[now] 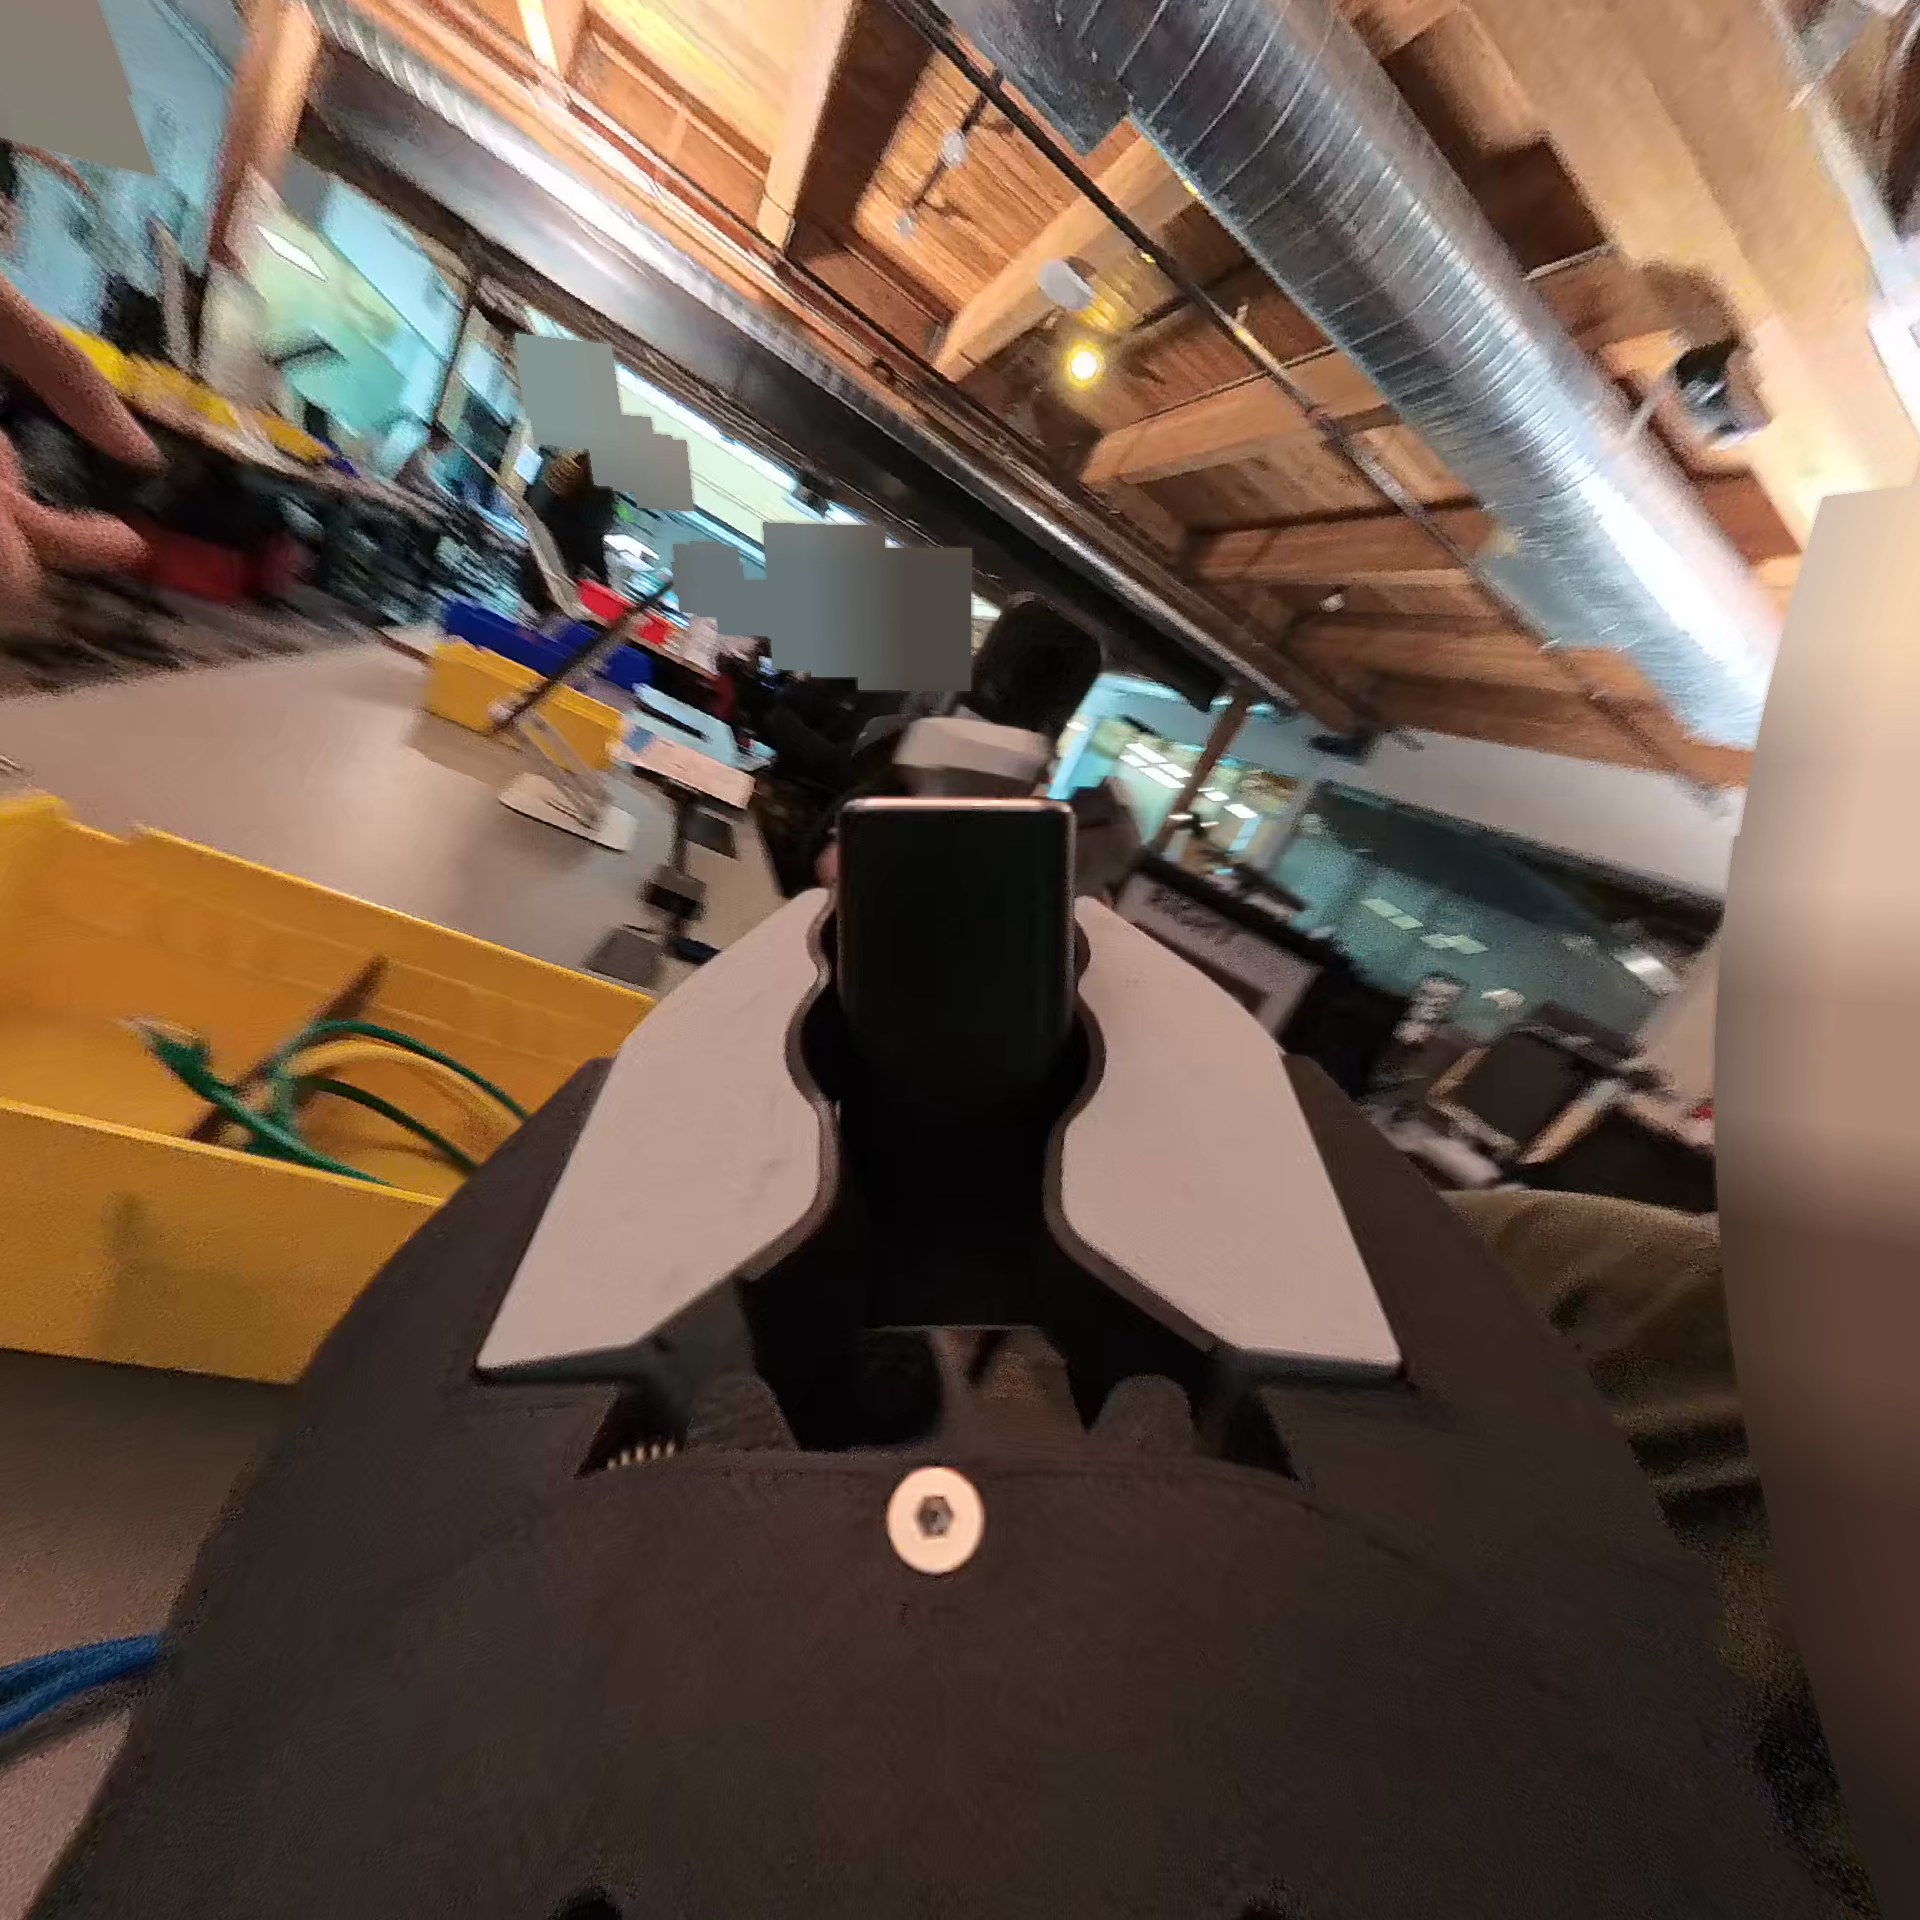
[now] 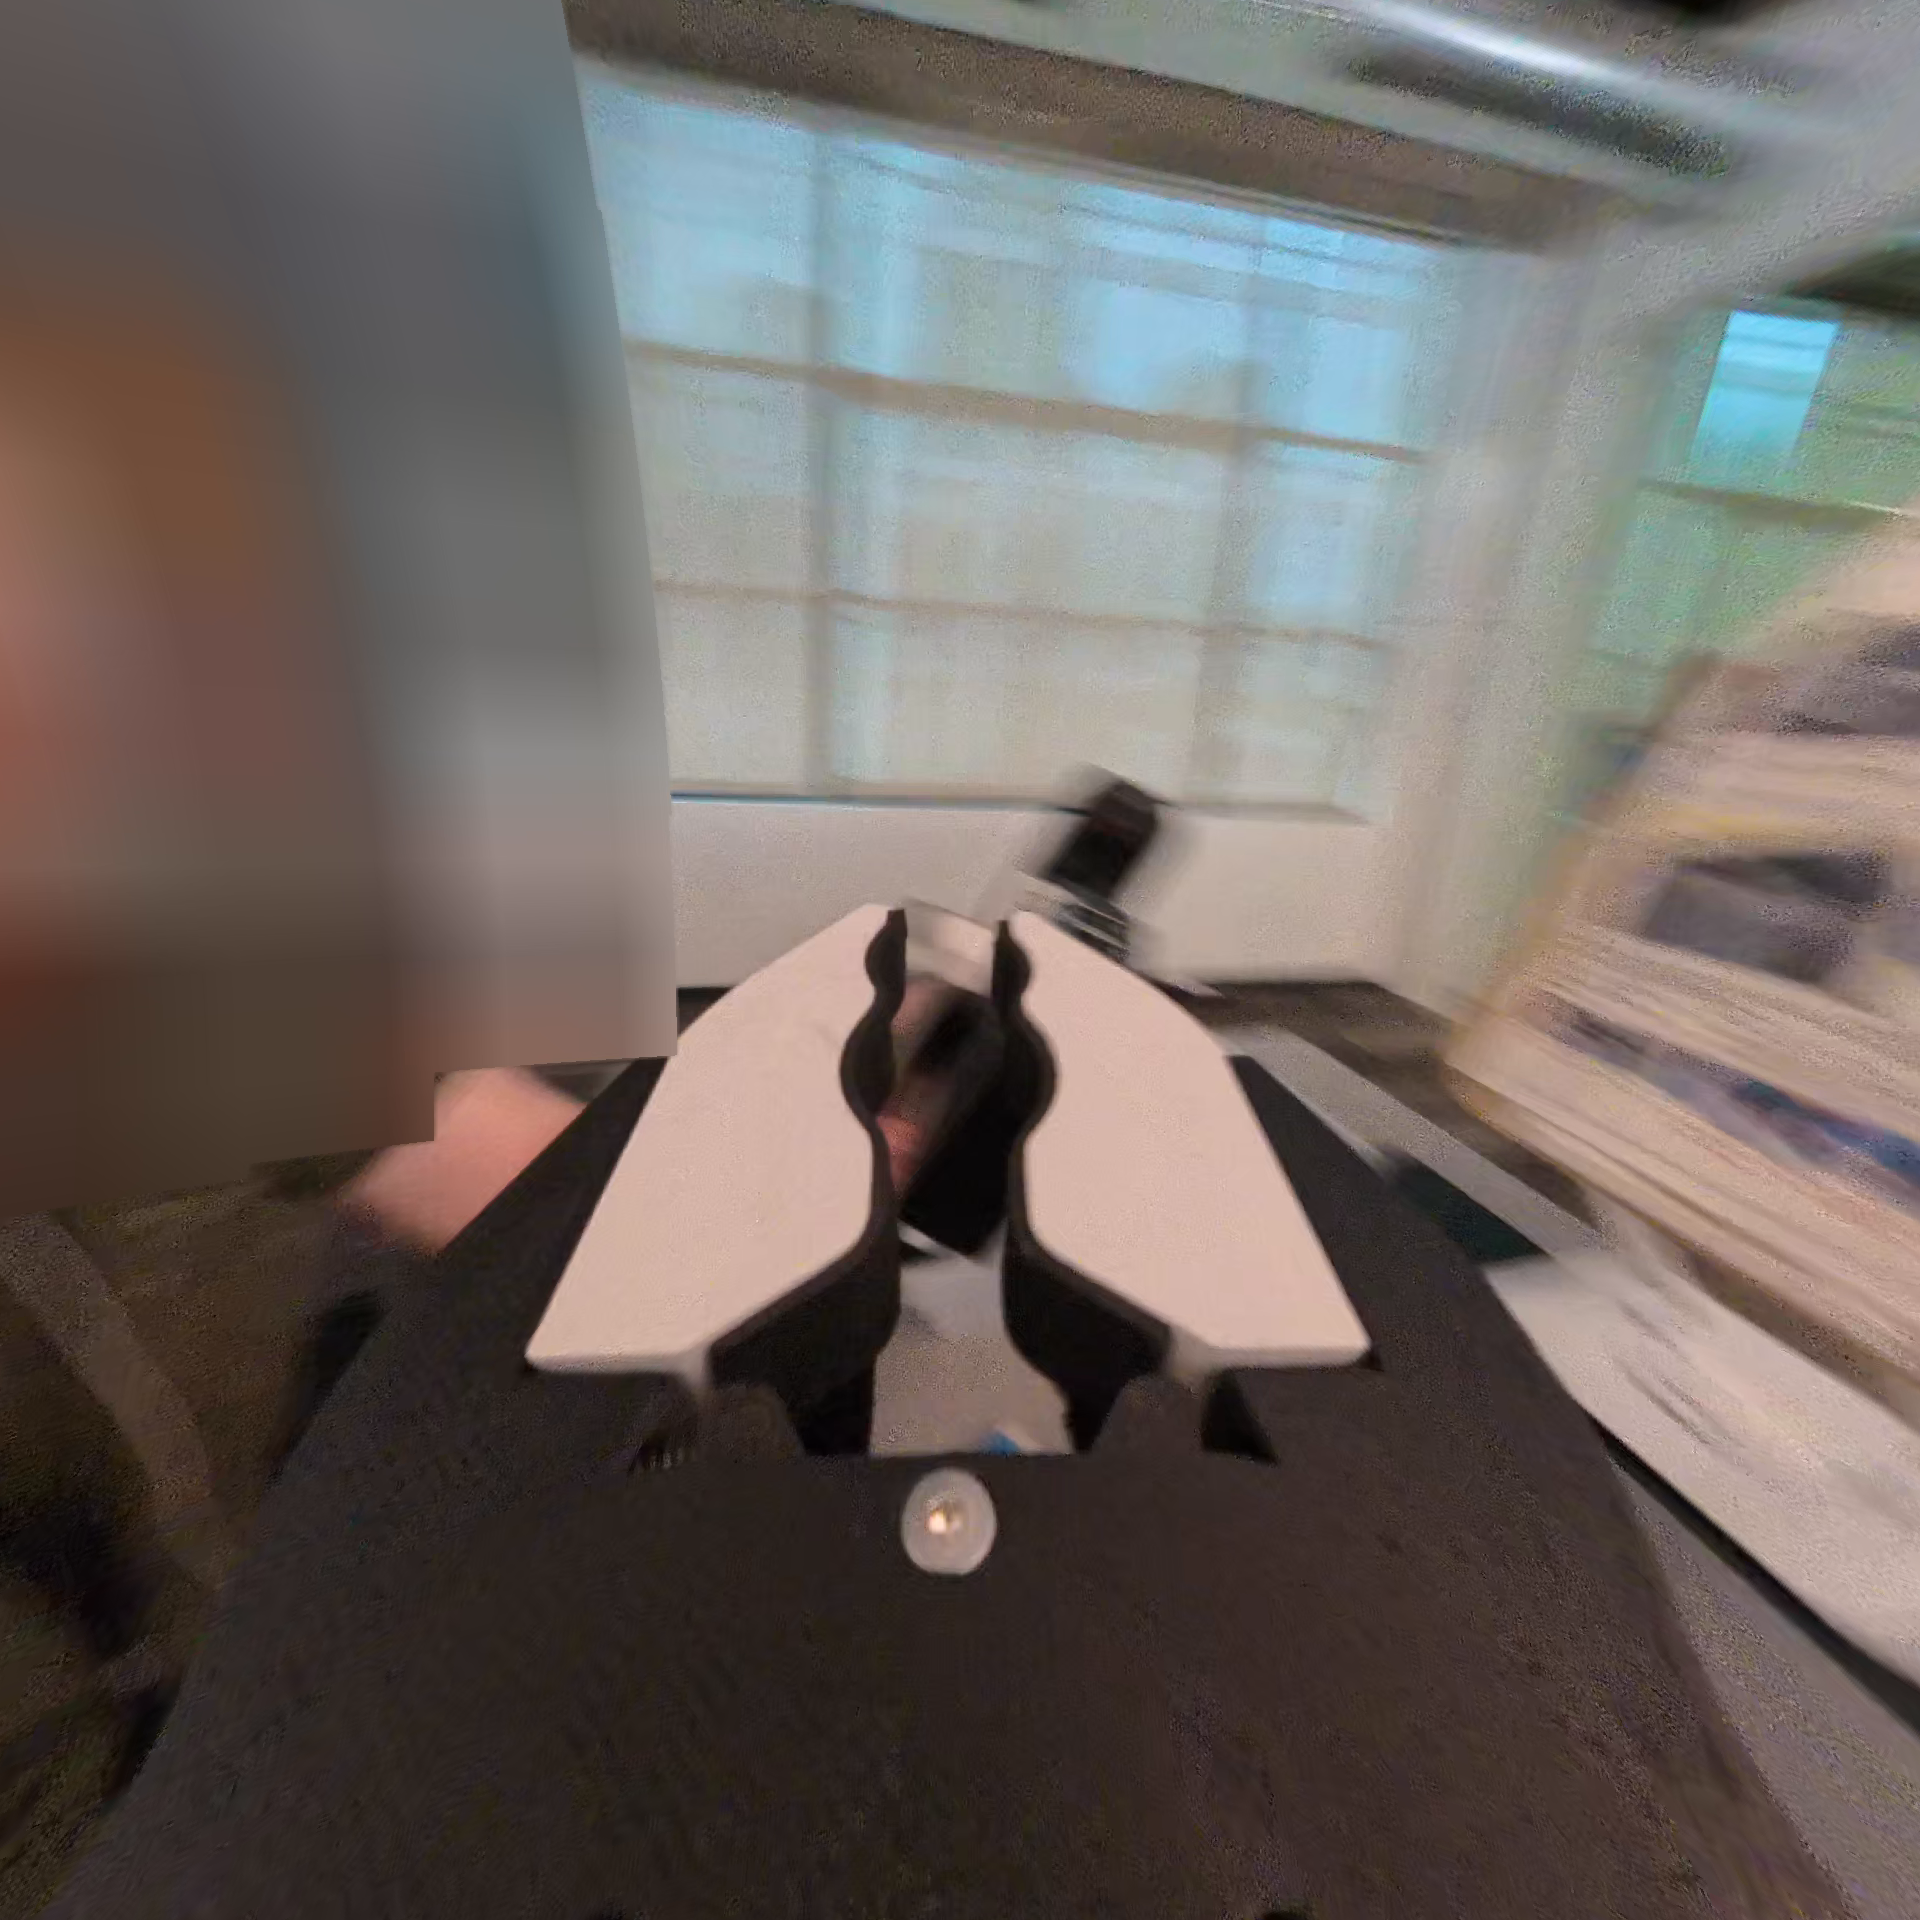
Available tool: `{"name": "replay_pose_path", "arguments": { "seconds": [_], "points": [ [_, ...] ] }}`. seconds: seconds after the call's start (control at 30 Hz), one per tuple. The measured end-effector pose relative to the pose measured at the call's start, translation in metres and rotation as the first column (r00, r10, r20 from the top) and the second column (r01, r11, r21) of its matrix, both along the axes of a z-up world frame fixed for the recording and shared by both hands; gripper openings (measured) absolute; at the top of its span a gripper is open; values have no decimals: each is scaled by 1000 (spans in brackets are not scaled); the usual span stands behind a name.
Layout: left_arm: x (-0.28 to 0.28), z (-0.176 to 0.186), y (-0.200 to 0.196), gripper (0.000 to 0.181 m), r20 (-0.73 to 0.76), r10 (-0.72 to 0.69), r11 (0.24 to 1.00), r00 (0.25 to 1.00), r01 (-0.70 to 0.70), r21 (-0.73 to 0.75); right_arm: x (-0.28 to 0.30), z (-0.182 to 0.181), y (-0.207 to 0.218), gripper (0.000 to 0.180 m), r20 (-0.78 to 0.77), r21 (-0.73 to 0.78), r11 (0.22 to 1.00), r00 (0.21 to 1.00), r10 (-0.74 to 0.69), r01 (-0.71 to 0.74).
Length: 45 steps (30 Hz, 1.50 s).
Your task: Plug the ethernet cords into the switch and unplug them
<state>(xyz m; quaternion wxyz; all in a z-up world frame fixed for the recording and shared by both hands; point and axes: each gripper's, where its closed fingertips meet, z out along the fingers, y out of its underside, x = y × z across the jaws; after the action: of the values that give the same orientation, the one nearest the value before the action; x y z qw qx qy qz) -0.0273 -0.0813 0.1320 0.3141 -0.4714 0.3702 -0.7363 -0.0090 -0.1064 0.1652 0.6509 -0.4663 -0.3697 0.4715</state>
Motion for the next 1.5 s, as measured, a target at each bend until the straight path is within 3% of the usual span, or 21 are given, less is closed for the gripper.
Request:
{"name": "replay_pose_path", "arguments": {
  "seconds": [0.07, 0.1, 0.2, 0.23, 0.3, 0.4, 0.43, 0.5, 0.57, 0.6, 0.63, 0.7, 0.8, 0.9, 0.97, 1.1, 1.3, 1.37, 1.5],
  "points": [
    [-1, -2, 3, 36, 5, 79, 990, 997, -79, 112, 10, -25, 34, 38, 131, -64, 964, 960, -246, 256],
    [-1, -2, 6, 37, 17, 119, 981, 993, -120, 153, 4, -36, 42, 61, 206, -102, 948, 939, -275, 300],
    [8, -2, 6, 37, 11, 123, 966, 992, -123, 229, -21, -56, 46, 49, 300, -335, 913, 945, -129, 231],
    [12, -1, 6, 37, 14, 109, 967, 994, -110, 228, -24, -54, 43, 37, 280, -396, 904, 959, -49, 162],
    [18, -9, 11, 37, -59, 55, 982, 997, -44, 185, -17, -57, 47, 33, 269, -470, 877, 963, 36, 98],
    [14, -27, 35, 75, -122, 146, 967, 982, -116, 225, 17, -86, 69, 33, 348, -533, 830, 937, 37, 165],
    [8, -33, 43, 67, -130, 200, 954, 971, -163, 253, 38, -97, 80, 33, 404, -497, 834, 914, -22, 240],
    [-4, -39, 56, 60, -139, 269, 935, 953, -223, 276, 96, -123, 109, 33, 586, -278, 829, 770, -254, 485],
    [-13, -34, 61, 58, -123, 270, 938, 955, -232, 257, 161, -147, 137, 33, 728, 16, 756, 510, -458, 655],
    [-16, -32, 61, 54, -117, 258, 941, 959, -223, 253, 186, -159, 148, 33, 764, 68, 718, 426, -484, 693],
    [-17, -30, 61, 50, -118, 246, 944, 962, -209, 256, 203, -168, 158, 33, 782, 57, 699, 404, -475, 713],
    [-19, -29, 61, 48, -124, 243, 942, 962, -204, 267, 218, -177, 176, 33, 770, -29, 689, 455, -446, 724],
    [-18, -36, 62, 46, -160, 255, 939, 954, -204, 278, 241, -198, 204, 33, 810, -134, 586, 429, -400, 799],
    [-15, -42, 60, 45, -195, 222, 951, 955, -168, 259, 243, -217, 219, 33, 829, -212, 537, 442, -343, 816],
    [-13, -47, 60, 45, -224, 207, 956, 952, -148, 255, 235, -224, 225, 33, 799, -309, 502, 506, -324, 808],
    [-10, -51, 58, 45, -234, 194, 959, 953, -134, 251, 228, -250, 229, 34, 764, -526, 337, 608, -217, 781],
    [-1, -61, 50, 46, -281, 158, 964, 947, -87, 251, 231, -276, 241, 33, 745, -636, 114, 646, -168, 763],
    [1, -62, 46, 47, -285, 140, 968, 948, -71, 240, 242, -284, 237, 41, 770, -627, 46, 628, -113, 777],
    [2, -59, 40, 49, -280, 129, 967, 951, -59, 246, 249, -287, 235, 46, 780, -620, 21, 619, -91, 784]
  ]
}}
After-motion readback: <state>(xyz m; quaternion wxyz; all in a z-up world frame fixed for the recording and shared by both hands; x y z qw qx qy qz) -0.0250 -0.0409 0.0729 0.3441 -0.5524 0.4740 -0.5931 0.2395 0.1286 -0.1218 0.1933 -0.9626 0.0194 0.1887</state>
